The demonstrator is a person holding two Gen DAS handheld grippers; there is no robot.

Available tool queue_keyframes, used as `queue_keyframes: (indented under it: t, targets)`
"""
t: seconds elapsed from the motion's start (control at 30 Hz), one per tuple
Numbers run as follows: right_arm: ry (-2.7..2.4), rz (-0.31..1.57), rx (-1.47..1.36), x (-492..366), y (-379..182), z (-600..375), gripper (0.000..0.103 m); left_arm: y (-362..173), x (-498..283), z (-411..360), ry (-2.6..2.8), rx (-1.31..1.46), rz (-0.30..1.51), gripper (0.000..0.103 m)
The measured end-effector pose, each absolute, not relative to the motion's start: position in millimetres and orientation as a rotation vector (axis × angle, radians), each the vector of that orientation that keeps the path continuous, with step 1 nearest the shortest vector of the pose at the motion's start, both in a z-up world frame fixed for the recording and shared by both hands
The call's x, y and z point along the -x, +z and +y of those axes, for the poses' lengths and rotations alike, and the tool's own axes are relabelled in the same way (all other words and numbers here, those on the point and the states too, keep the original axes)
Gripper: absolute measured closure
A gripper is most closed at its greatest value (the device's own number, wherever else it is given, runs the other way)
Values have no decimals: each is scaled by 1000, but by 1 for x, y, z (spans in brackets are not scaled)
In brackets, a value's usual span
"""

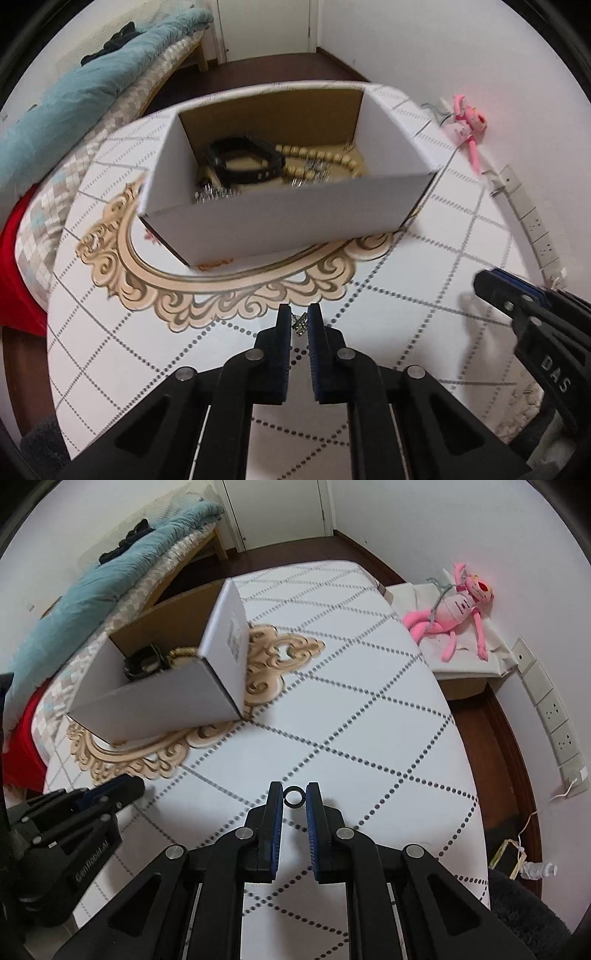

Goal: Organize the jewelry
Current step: 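Carry the charm and ring into the white box and open both tools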

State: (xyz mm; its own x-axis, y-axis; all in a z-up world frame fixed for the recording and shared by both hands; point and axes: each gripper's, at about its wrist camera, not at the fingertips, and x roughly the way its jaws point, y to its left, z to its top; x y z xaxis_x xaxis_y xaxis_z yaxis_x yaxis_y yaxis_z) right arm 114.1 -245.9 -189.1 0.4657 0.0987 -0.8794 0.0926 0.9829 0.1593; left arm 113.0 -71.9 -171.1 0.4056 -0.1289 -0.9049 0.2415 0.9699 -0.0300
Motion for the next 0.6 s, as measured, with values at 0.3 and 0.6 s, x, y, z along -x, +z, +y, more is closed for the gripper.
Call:
queue_keyframes:
  t: [0.3,0.6]
  targets:
    - [91,997,-206,-134,-123,-227,90,-105,-121,-57,-276,-48,1053,97]
    - [164,991,-226,-186,-85,-211,90,-82,-179,-33,-279,47,1093,97]
